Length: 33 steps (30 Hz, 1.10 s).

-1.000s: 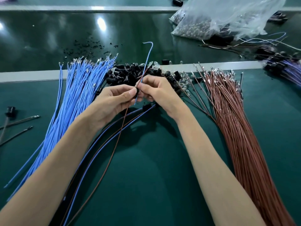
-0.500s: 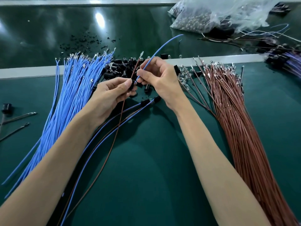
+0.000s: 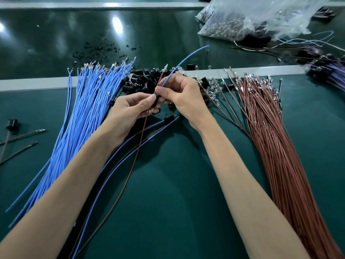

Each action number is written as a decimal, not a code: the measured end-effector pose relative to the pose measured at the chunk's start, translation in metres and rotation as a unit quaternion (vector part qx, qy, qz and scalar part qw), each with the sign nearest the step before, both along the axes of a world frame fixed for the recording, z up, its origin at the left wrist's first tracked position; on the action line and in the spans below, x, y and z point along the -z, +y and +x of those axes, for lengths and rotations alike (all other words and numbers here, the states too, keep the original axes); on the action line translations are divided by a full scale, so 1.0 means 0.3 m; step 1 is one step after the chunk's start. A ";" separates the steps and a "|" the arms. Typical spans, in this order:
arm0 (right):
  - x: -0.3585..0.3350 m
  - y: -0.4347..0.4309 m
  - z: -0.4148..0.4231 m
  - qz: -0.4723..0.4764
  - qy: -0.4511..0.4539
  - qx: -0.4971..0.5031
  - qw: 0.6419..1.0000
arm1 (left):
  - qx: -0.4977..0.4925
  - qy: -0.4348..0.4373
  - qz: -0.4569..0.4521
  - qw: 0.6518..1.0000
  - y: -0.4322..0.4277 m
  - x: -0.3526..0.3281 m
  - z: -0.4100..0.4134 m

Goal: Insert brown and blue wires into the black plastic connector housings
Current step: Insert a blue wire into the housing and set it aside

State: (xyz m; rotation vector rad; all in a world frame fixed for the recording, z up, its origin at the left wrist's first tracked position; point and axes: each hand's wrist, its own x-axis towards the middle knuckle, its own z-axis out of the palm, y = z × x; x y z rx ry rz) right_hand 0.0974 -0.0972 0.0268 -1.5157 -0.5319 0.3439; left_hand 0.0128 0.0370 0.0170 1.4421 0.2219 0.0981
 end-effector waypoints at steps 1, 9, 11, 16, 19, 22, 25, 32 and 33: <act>-0.001 -0.002 0.001 -0.004 0.002 -0.002 1.000 | -0.002 0.000 0.002 1.000 -0.002 -0.001 0.000; -0.009 -0.009 -0.007 -0.009 0.025 0.015 1.000 | 0.000 0.004 0.007 1.000 -0.012 -0.001 -0.003; -0.008 0.001 -0.012 -0.019 0.020 0.025 0.999 | -0.007 0.005 0.008 1.000 -0.012 -0.004 -0.002; -0.018 -0.003 -0.003 -0.074 -0.007 0.025 0.997 | -0.015 0.003 0.017 1.000 -0.013 -0.008 -0.005; -0.026 -0.006 -0.002 -0.092 -0.017 0.024 0.995 | -0.011 0.002 0.021 1.000 -0.017 -0.015 -0.006; -0.034 -0.015 0.000 -0.111 -0.033 0.009 0.993 | -0.015 0.006 0.039 0.999 -0.018 -0.013 -0.006; -0.046 -0.034 0.009 -0.127 -0.035 -0.023 0.991 | -0.021 0.009 0.065 0.998 -0.023 -0.008 -0.007; -0.042 -0.037 0.009 -0.150 -0.025 -0.040 0.988 | -0.027 0.006 0.066 0.997 -0.030 -0.010 -0.006; -0.039 -0.031 0.006 -0.138 -0.029 -0.024 0.990 | -0.030 0.008 0.060 0.998 -0.028 -0.010 -0.006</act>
